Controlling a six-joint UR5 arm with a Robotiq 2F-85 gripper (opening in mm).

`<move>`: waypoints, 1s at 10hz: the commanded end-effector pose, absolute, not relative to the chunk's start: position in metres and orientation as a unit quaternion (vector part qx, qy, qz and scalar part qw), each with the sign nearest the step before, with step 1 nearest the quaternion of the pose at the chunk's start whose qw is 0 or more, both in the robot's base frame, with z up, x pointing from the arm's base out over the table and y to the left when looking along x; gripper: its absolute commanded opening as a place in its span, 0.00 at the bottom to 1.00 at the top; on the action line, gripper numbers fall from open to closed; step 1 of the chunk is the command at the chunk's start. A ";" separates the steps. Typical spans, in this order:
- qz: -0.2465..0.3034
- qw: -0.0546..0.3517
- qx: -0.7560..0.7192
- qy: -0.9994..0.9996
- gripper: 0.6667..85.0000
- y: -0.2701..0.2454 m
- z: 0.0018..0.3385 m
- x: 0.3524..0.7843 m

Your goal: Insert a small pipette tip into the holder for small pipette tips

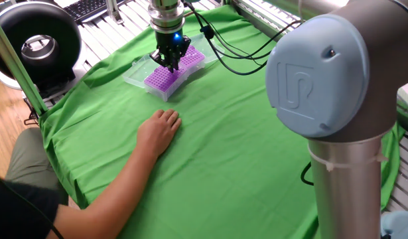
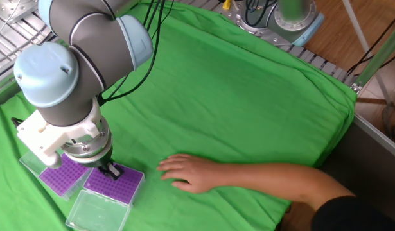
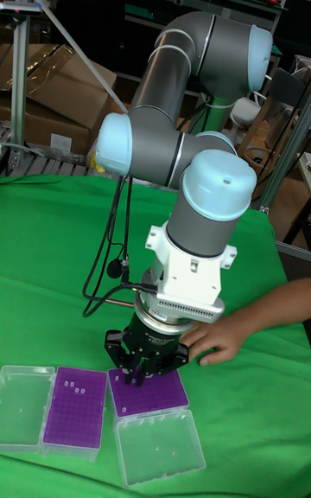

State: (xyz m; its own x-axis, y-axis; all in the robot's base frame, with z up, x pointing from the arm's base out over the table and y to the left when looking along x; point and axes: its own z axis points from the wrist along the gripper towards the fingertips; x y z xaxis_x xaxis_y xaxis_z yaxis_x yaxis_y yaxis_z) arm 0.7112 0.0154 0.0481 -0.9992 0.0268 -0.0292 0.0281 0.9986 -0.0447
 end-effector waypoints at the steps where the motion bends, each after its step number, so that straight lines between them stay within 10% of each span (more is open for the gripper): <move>1: -0.014 0.018 0.021 1.000 0.24 0.020 0.047 0.712; 10: -0.006 0.033 0.018 0.999 0.08 0.018 0.042 0.714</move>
